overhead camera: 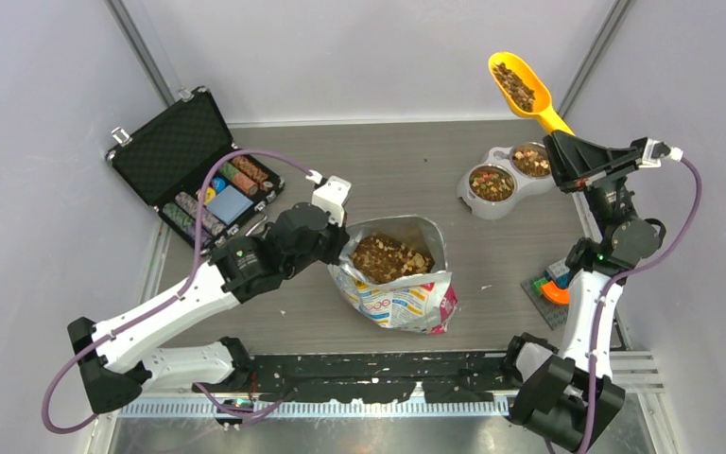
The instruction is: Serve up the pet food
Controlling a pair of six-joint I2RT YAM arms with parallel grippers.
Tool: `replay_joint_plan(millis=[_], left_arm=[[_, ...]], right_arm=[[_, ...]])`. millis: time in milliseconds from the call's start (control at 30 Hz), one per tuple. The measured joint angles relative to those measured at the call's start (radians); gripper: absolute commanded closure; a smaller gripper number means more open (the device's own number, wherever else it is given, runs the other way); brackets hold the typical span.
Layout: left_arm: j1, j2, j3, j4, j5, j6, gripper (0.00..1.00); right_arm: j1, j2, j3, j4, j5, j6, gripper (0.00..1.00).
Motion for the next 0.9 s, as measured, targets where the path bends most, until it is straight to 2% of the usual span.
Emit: replay_joint_plan(millis=[267, 600, 900], left_arm=[[-0.001, -0.027, -0.032, 0.025, -0.012, 0.001, 1.00], [-0.003, -0.065, -0.084, 0.071, -0.035, 0.015, 1.00], [-0.005, -0.065, -0.091, 0.085, -0.045, 0.034, 1.00]], right_arm=[[-0.120, 0.042, -0.011, 0.002, -0.023, -0.042, 0.95], [-0.196, 0.079, -0.119, -0.091, -0.028, -0.237, 0.95], [-0.228, 0.153, -0.174, -0.240, 0.005, -0.454, 0.95]])
